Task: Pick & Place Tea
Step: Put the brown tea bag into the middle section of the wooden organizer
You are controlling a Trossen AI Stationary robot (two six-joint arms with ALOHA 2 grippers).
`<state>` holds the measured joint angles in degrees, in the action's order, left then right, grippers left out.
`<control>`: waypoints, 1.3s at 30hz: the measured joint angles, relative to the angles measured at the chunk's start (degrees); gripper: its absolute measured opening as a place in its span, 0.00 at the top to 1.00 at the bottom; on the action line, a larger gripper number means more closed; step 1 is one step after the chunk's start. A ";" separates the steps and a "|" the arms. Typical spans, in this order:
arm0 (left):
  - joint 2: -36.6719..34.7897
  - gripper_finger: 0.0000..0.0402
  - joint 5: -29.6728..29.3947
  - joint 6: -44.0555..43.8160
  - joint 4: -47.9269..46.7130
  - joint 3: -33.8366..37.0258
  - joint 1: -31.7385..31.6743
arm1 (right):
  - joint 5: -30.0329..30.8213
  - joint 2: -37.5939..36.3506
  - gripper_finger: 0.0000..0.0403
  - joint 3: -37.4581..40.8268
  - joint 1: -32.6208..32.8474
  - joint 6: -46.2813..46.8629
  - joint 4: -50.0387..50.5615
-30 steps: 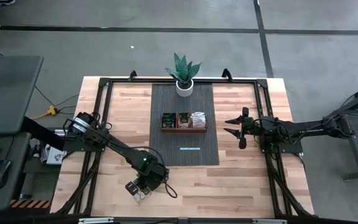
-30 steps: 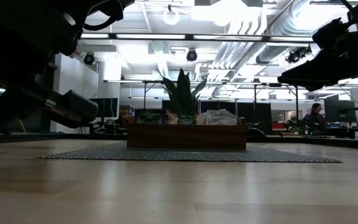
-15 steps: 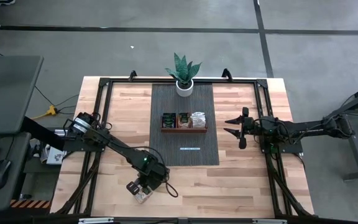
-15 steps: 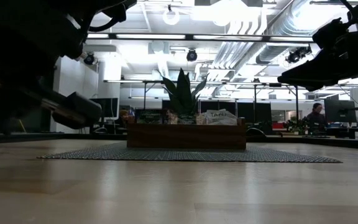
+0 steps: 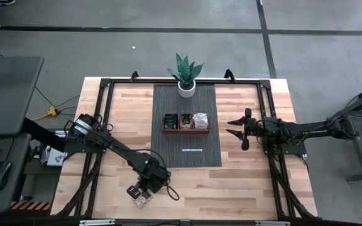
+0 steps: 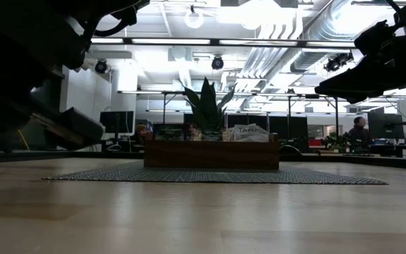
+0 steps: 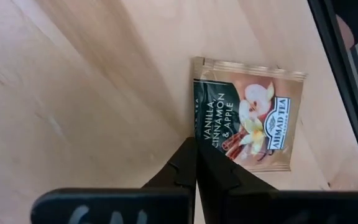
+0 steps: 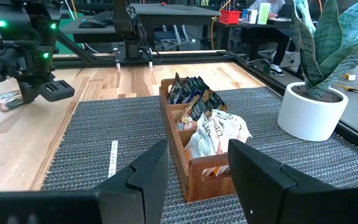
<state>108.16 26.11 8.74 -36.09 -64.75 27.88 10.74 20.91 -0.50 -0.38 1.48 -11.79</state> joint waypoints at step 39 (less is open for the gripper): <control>-12.46 1.00 -37.82 -10.39 -12.29 -12.40 -0.15 | 0.00 0.01 0.61 0.01 0.00 0.00 0.00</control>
<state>95.70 -11.71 -1.65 -48.38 -77.15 27.73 10.74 20.93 -0.49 -0.38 1.48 -11.79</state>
